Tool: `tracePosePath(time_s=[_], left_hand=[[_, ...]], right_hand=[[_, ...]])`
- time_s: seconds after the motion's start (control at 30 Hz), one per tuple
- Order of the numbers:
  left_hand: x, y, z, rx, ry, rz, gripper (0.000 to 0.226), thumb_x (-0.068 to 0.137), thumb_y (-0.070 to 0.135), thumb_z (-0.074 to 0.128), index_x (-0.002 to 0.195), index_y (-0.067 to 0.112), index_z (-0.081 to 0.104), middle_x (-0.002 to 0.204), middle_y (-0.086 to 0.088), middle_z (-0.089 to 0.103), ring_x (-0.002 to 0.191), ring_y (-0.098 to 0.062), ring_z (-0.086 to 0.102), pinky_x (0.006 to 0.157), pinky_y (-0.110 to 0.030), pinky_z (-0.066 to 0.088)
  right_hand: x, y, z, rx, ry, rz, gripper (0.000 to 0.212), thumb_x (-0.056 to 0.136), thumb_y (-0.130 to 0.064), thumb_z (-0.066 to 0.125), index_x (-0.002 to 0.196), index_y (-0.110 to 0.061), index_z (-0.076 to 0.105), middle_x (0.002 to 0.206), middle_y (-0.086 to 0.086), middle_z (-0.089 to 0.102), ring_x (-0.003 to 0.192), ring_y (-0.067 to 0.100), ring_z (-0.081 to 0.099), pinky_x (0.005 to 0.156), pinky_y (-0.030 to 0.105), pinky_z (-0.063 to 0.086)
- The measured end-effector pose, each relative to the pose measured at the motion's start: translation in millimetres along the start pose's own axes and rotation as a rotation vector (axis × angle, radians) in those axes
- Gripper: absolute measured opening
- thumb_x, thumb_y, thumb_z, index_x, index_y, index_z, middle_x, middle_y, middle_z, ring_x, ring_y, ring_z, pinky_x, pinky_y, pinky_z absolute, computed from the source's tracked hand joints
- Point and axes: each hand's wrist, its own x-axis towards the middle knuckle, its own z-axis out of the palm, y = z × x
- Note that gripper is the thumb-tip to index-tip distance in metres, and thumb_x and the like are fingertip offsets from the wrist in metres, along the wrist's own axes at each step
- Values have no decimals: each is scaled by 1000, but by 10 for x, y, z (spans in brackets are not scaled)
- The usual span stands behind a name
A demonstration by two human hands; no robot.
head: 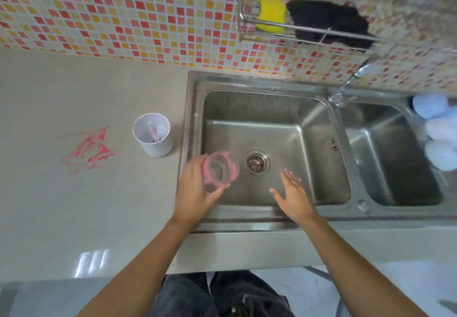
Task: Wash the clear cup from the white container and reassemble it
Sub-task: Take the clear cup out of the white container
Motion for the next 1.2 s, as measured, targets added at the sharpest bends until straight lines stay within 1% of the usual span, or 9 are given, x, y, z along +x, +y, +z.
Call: tracePosePath(time_s=[0.07, 0.17, 0.23, 0.37, 0.47, 0.57, 0.93, 1.03, 1.2], left_hand=[[100, 43, 198, 114, -3, 21, 77, 68, 48, 79, 130, 15, 46, 125, -2, 52, 115, -17, 45, 100, -30, 41], [216, 107, 481, 221, -33, 54, 77, 71, 55, 67, 131, 12, 45, 124, -7, 51, 113, -24, 47, 95, -37, 43], [282, 118, 619, 291, -58, 75, 79, 70, 55, 67, 132, 12, 45, 123, -9, 51, 112, -26, 47, 94, -39, 42], [351, 183, 822, 378, -95, 74, 79, 65, 36, 84, 130, 11, 47, 121, -14, 51, 109, -31, 49, 90, -43, 45], [383, 222, 934, 425, -115, 57, 73, 64, 27, 85, 125, 11, 47, 116, -18, 50, 93, -37, 55, 77, -44, 52], [434, 196, 1067, 517, -132, 79, 70, 61, 24, 84, 121, 11, 52, 109, -17, 51, 88, -37, 55, 73, -42, 51], [523, 256, 1183, 785, -160, 125, 72, 61, 29, 84, 123, 20, 49, 111, -11, 44, 91, -31, 48, 87, -42, 41], [534, 300, 1165, 824, -164, 163, 74, 57, 17, 82, 124, 17, 49, 112, -14, 45, 95, -33, 46, 91, -46, 40], [587, 354, 1150, 960, -160, 338, 79, 50, -2, 72, 124, 14, 50, 115, -21, 51, 103, -36, 45, 99, -54, 37]], right_hand=[[-31, 153, -5, -39, -42, -13, 71, 97, -43, 47, 150, -4, 20, 158, 11, 19, 146, 21, 13, 119, 34, 4], [-74, 347, -4, -62, -58, -1, 68, 99, -44, 40, 150, -4, 20, 158, 10, 18, 147, 20, 11, 118, 35, 3], [-84, 427, 13, -55, -61, 8, 67, 99, -44, 36, 150, -4, 19, 158, 10, 18, 147, 19, 10, 118, 35, 2], [-44, 477, 68, -44, -60, -9, 67, 99, -45, 34, 150, -4, 18, 159, 10, 18, 147, 19, 9, 119, 36, 1], [-48, 497, 92, -37, -44, -18, 69, 99, -46, 32, 150, -3, 16, 158, 11, 17, 147, 20, 8, 120, 38, 2], [-46, 530, 92, -45, -18, -30, 69, 99, -45, 33, 150, -2, 16, 158, 12, 17, 147, 21, 8, 120, 38, 3], [-40, 568, 104, -64, 4, -46, 71, 98, -47, 33, 150, -2, 17, 158, 12, 19, 147, 21, 10, 120, 39, 6], [-41, 572, 106, -70, -1, -47, 70, 98, -47, 32, 150, -3, 17, 158, 12, 19, 147, 21, 11, 120, 39, 6], [-51, 575, 100, -63, -8, -45, 70, 98, -46, 33, 150, -2, 17, 157, 12, 21, 147, 22, 11, 120, 38, 6]])
